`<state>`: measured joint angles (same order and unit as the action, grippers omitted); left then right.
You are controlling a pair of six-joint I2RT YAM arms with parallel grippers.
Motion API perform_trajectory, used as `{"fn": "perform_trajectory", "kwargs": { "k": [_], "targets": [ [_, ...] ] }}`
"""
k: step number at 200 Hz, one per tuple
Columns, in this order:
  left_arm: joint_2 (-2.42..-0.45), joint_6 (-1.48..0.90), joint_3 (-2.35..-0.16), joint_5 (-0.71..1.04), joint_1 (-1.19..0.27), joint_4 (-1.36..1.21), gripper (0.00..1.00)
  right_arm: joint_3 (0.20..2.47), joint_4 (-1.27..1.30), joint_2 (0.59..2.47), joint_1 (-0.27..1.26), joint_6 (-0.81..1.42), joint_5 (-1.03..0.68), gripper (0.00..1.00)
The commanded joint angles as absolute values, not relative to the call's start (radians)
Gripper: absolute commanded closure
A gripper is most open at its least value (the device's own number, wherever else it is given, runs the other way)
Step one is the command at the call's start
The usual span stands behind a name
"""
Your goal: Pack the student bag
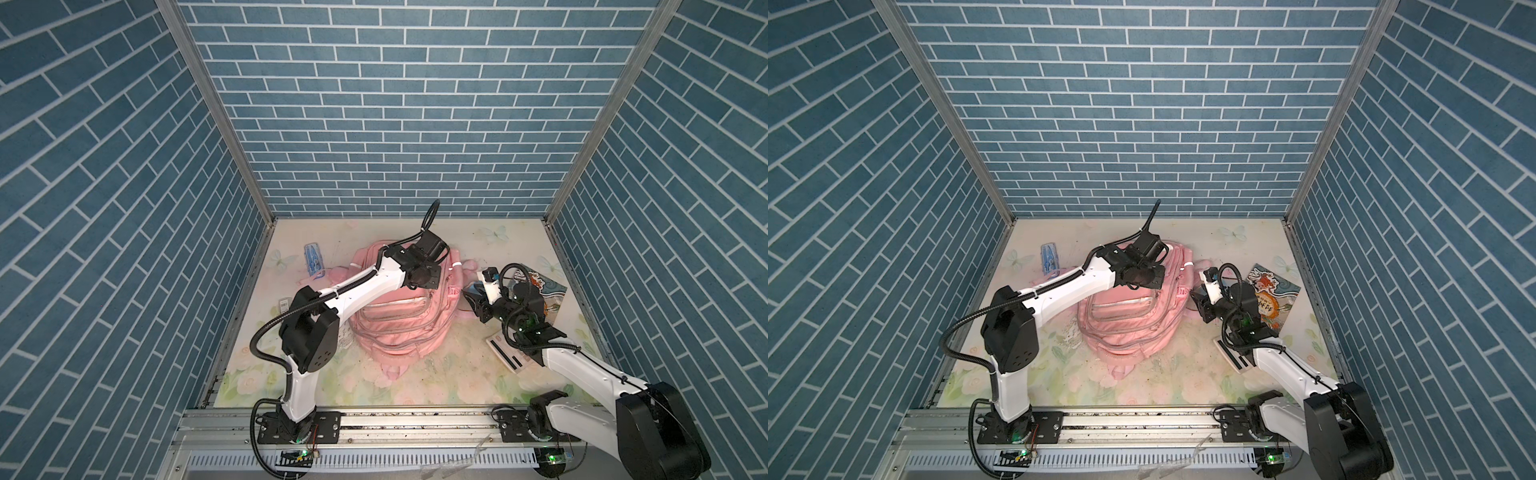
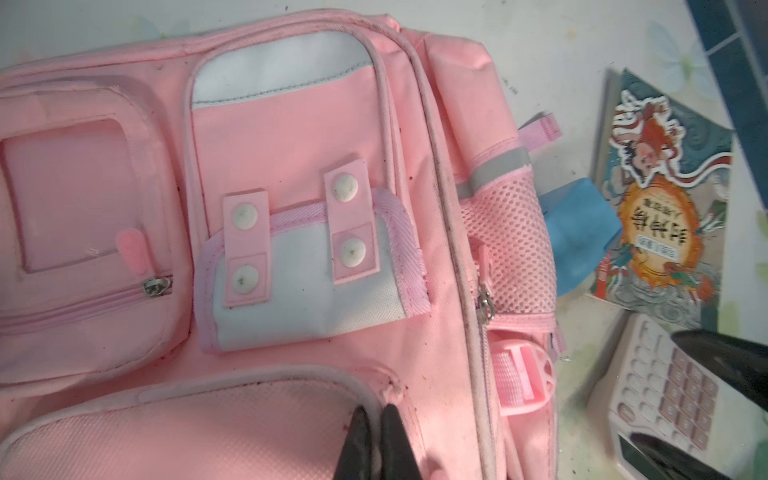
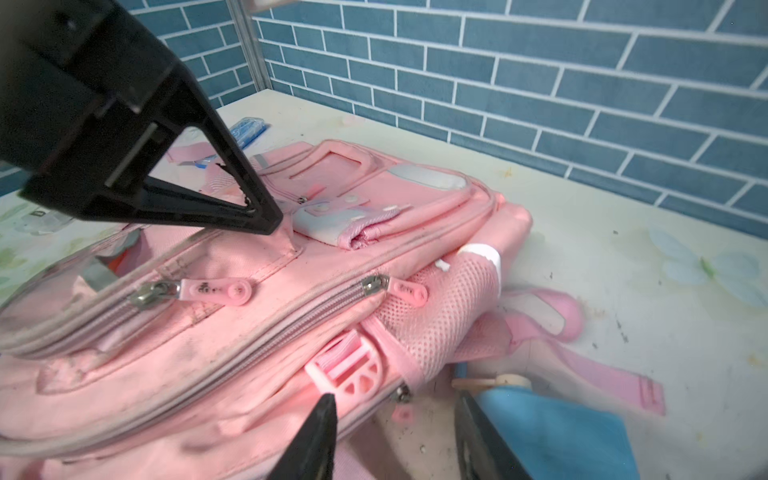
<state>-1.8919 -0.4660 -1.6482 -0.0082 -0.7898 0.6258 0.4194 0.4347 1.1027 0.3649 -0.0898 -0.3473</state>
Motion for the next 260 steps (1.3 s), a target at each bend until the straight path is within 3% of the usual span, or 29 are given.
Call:
{"fn": "perform_trajectory", "kwargs": {
  "k": [1,66,114,173,260],
  "targets": [
    [-1.808,-0.403,-1.622,0.04,-0.761,0.477,1.0,0.422,0.486,1.088,0.37,-0.239,-0.39,0.51],
    [-1.724,-0.439,-1.509,0.149,-0.709,0.364,1.0,0.366,0.567,1.057,0.371,-0.161,-0.609,0.53],
    [-1.693,-0.469,-1.491,0.197,-0.689,0.336,1.0,0.307,0.627,1.075,0.379,-0.114,-0.536,0.56],
    [-1.686,-0.429,-1.564,0.263,-0.679,0.382,1.0,0.172,0.907,1.158,0.379,-0.056,-0.487,0.57],
    [-1.672,-0.419,-1.578,0.275,-0.678,0.381,1.0,0.193,1.068,1.349,0.372,-0.073,-0.422,0.6]
  ]
}}
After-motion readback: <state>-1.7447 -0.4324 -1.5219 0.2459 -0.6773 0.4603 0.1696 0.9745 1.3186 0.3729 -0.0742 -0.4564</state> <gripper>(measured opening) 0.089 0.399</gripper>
